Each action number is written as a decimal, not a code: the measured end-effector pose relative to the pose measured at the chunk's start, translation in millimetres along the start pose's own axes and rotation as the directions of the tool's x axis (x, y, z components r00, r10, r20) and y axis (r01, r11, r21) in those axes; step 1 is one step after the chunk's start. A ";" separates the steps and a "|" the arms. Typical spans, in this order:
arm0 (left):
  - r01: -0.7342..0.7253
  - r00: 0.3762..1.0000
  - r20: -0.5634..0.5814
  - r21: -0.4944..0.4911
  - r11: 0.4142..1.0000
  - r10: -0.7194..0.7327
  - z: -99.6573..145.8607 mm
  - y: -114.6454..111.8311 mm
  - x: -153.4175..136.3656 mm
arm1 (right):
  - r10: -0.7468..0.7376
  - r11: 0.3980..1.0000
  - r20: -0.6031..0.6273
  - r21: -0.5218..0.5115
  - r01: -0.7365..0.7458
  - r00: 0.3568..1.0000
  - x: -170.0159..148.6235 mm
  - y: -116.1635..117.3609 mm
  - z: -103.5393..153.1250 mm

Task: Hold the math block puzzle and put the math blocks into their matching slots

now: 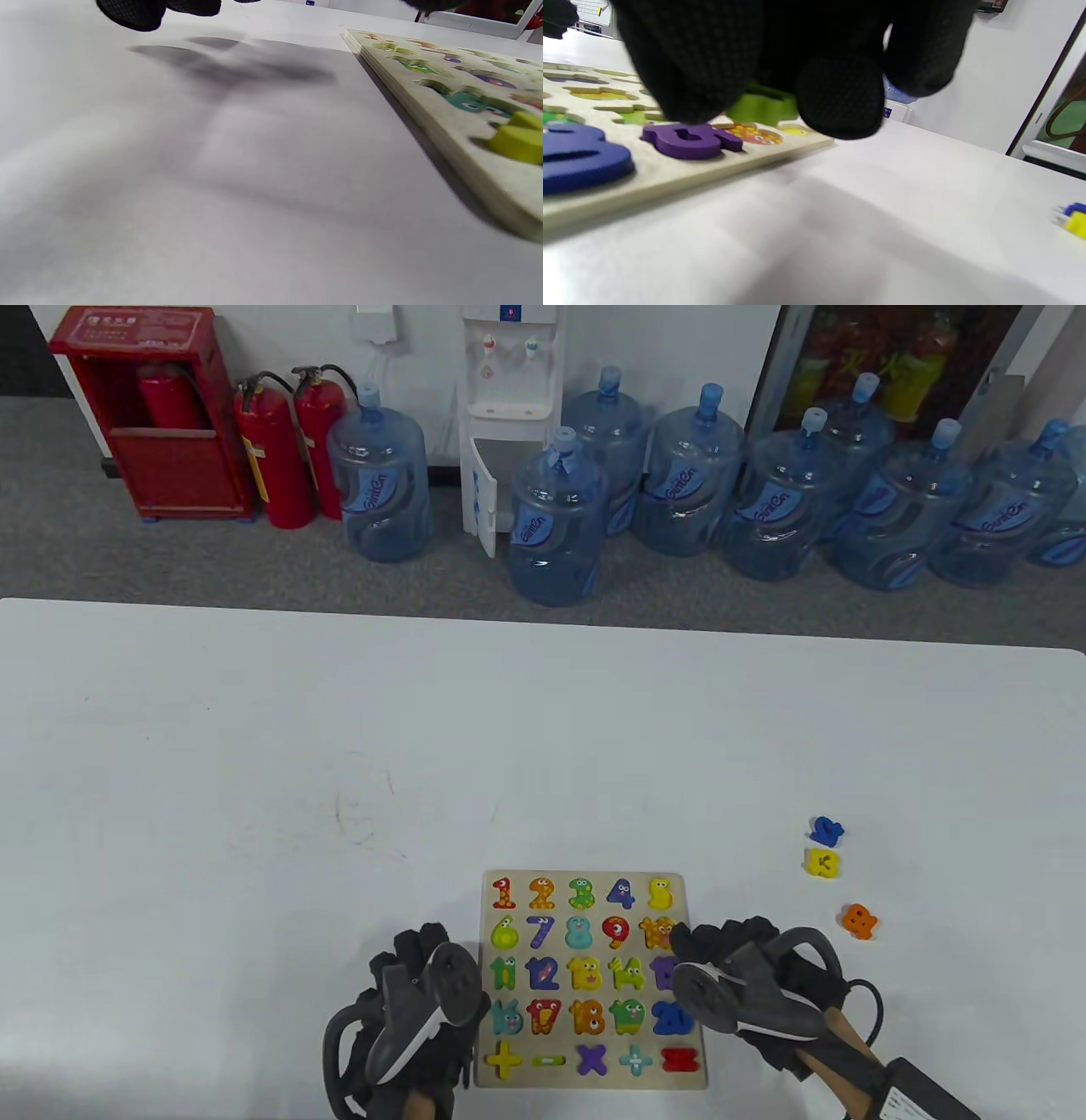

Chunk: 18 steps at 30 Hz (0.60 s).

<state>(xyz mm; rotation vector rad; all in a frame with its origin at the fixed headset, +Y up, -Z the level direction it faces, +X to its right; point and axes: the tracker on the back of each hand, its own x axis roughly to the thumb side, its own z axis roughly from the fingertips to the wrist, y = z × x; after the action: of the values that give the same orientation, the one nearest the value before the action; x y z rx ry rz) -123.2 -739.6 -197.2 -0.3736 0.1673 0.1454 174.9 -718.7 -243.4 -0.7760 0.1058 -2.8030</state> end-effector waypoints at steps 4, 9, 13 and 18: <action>0.000 1.000 0.000 -0.004 1.000 0.000 0.8 0.1 -0.3 | 0.003 1.000 0.024 -0.011 -0.003 1.000 10.7 -4.5 -3.1; 0.007 1.000 0.001 -0.001 1.000 -0.007 0.5 -0.4 -0.1 | 0.026 1.000 0.082 -0.010 -0.025 0.996 34.8 -7.5 -6.2; 0.001 1.000 0.005 -0.007 1.000 -0.001 1.5 -0.8 0.3 | 0.035 0.999 0.109 -0.007 -0.034 0.993 52.4 -9.1 -13.8; 0.000 1.000 0.009 -0.004 1.000 0.000 1.4 -1.4 0.4 | 0.068 0.997 0.092 0.012 -0.070 0.993 62.2 -5.5 -29.8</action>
<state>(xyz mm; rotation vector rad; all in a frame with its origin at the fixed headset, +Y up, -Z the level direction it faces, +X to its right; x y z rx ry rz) -122.3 -740.4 -195.5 -0.3774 0.1583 0.1476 106.7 -728.0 -237.2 -0.8790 0.0930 -2.6950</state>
